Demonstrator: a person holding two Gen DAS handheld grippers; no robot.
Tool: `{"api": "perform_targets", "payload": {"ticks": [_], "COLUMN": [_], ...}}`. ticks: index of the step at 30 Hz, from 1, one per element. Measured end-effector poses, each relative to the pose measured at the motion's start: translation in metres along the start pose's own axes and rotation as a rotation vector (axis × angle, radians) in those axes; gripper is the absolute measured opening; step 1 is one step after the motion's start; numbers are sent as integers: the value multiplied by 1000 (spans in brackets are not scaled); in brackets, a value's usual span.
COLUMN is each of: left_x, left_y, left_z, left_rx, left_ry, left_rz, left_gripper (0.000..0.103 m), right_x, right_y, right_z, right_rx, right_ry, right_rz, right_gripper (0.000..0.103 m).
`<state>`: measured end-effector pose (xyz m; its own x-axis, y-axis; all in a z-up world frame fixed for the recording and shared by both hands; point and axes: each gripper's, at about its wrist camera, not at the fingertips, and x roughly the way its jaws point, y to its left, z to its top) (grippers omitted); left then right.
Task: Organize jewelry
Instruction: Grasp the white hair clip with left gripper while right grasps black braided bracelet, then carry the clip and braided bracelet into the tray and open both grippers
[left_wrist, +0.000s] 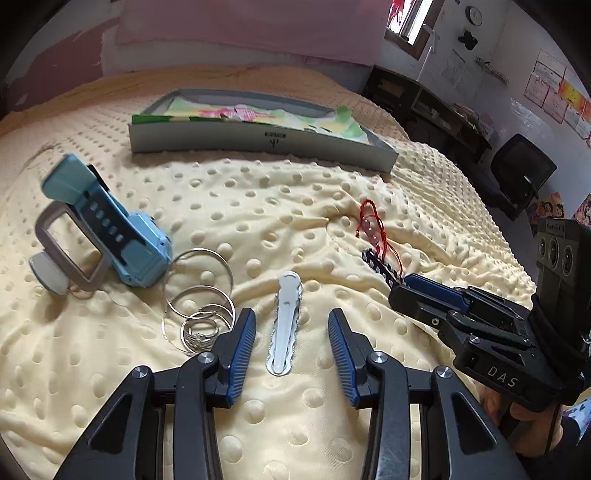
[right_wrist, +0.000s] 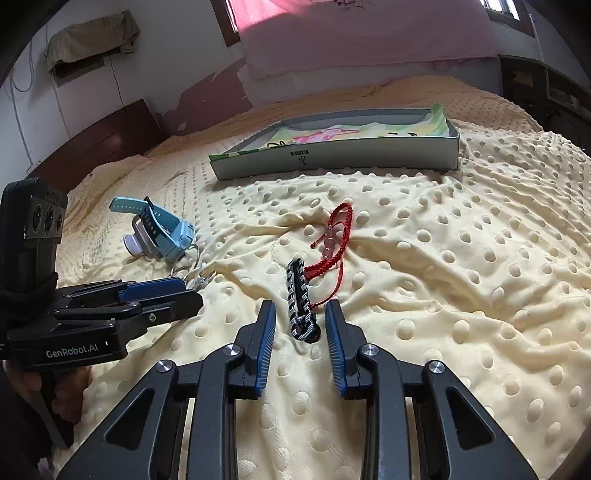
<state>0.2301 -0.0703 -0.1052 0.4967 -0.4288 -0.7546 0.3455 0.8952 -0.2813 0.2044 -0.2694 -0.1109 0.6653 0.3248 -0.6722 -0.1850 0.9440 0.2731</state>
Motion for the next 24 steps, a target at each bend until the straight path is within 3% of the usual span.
{"api": "perform_targets", "payload": {"ticks": [4, 5, 6, 14, 19, 24], "left_x": [2, 2, 1, -19, -28, -14], "left_y": [0, 0, -1, -2, -12, -5], "left_z": [0, 0, 0, 11, 50, 105], "left_rx": [-5, -6, -7, -24, -33, -93], "left_ry": [11, 10, 6, -68, -168, -265], "left_rz": [-14, -16, -16, -58, -37, -33], "left_gripper": [13, 13, 13, 13, 13, 13], "right_x": [4, 5, 5, -16, -31, -21], "right_y": [2, 3, 5, 12, 7, -15], "right_z": [0, 0, -1, 2, 25, 75], "right_rx": [-12, -18, -25, -53, -36, 0], "right_ry": [19, 21, 25, -63, -184, -258], "right_rz": [1, -1, 3, 4, -3, -27], "right_gripper": [23, 15, 13, 13, 13, 13]}}
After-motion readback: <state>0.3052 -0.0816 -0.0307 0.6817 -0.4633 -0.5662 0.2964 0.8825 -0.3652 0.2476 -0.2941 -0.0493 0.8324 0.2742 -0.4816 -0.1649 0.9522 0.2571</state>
